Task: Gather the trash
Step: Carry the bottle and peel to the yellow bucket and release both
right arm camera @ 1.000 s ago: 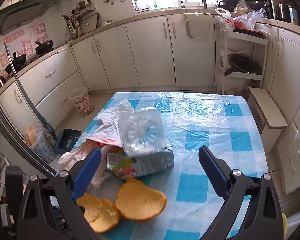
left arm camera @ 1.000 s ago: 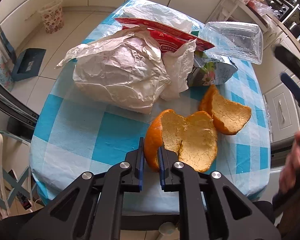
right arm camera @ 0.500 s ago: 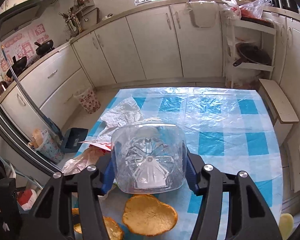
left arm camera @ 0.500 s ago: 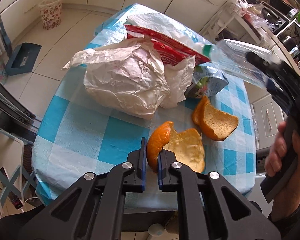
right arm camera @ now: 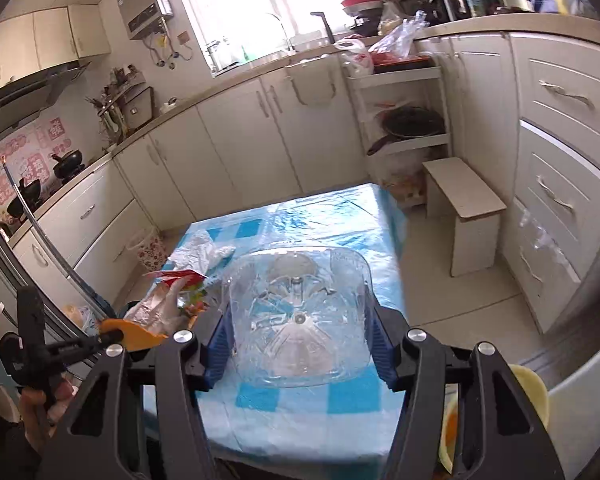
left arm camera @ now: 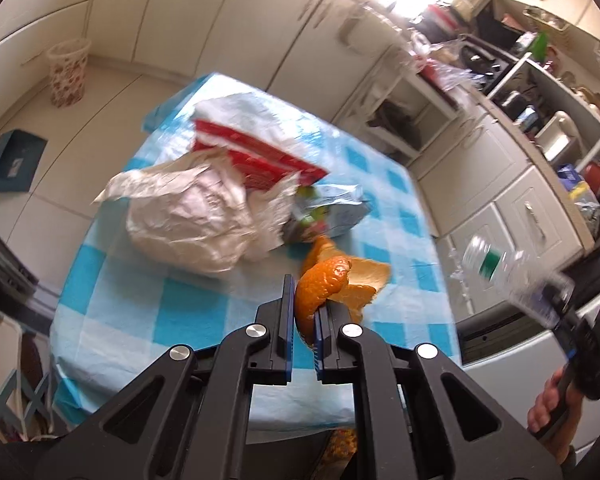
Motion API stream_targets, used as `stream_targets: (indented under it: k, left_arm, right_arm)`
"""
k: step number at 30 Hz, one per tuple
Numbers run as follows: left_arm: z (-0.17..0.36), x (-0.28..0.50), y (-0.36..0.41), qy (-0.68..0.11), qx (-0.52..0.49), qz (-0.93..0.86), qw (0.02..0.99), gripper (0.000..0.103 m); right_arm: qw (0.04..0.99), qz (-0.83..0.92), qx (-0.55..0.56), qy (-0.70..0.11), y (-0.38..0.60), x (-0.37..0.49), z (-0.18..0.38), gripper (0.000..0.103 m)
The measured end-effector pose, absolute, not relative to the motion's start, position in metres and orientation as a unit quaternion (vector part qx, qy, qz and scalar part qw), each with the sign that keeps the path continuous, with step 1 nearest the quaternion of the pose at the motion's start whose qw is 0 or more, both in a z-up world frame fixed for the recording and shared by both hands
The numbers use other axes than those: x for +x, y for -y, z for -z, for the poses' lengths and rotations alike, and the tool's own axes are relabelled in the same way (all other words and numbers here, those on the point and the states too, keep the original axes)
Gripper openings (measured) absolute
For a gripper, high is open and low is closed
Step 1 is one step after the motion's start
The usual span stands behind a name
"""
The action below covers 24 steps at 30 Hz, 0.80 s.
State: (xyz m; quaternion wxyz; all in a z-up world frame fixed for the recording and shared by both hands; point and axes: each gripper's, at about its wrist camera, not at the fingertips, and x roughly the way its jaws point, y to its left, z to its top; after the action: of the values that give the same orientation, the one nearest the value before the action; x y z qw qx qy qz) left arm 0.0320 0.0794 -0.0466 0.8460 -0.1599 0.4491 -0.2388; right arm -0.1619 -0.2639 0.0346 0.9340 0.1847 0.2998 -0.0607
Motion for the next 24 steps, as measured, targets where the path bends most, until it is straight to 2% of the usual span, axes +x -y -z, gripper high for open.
stream_targets:
  k: [14,24]
  left_arm:
    - [-0.002,-0.03,0.026,-0.406,-0.099,0.392,0.819,0.007]
    - [0.008,-0.065,0.111,-0.431,-0.047,0.438,0.788,0.007]
  right_arm:
    - [0.891,0.194,0.225,-0.344,0.341,-0.284,0.04,0.057]
    - [0.872,0.214,0.246,-0.365,0.368,-0.31,0.084,0.057]
